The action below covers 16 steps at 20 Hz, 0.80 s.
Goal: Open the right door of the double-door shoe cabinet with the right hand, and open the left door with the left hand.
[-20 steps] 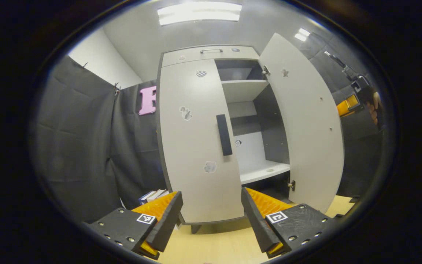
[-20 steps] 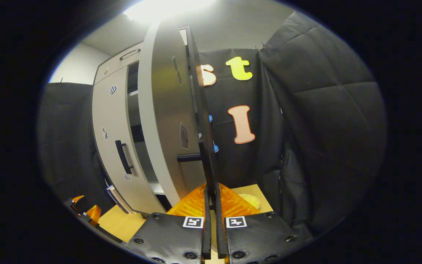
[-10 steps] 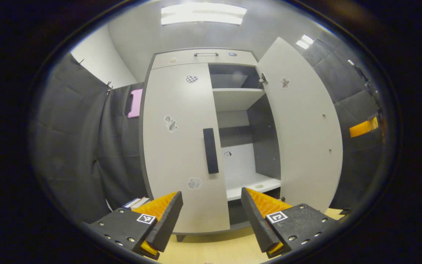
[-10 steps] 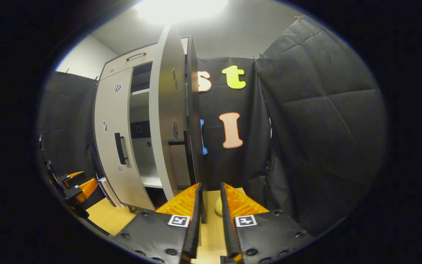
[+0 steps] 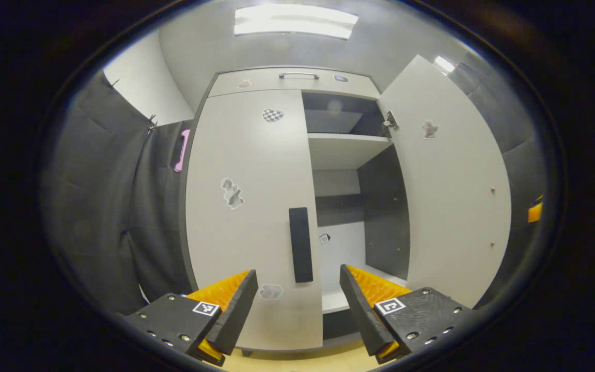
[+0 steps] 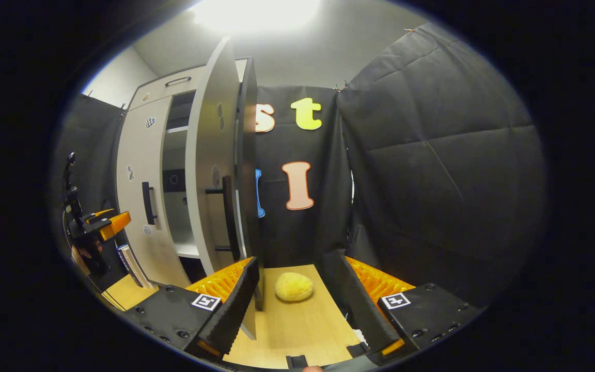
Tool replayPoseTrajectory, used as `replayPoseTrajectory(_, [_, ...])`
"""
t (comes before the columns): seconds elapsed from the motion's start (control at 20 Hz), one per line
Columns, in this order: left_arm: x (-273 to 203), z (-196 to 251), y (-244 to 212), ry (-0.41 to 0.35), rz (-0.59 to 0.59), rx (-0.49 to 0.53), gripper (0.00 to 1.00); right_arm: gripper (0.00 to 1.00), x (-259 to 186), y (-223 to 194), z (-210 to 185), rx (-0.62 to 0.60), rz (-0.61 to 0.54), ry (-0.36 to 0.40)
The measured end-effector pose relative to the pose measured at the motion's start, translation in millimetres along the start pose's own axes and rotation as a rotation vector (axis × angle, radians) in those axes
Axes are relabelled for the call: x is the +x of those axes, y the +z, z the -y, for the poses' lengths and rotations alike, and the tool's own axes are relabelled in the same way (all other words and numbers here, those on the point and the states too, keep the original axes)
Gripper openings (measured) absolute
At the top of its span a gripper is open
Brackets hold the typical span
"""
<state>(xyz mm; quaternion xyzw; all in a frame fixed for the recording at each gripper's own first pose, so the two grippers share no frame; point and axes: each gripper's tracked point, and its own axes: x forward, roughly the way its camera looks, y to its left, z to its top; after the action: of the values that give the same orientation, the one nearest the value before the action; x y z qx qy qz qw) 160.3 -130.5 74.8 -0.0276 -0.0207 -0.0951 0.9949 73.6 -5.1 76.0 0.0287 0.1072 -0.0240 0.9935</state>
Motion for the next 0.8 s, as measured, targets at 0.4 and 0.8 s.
replayPoseTrajectory(0.4, [69,7,-2,-0.028,-0.039,-0.052,0.93,0.97,0,-17,34,0.041,-0.024,-0.071])
replayPoseTrajectory(0.8, [107,-6,-20,0.017,-0.085,-0.066,0.93,0.97,-3,-33,67,0.031,-0.053,-0.158])
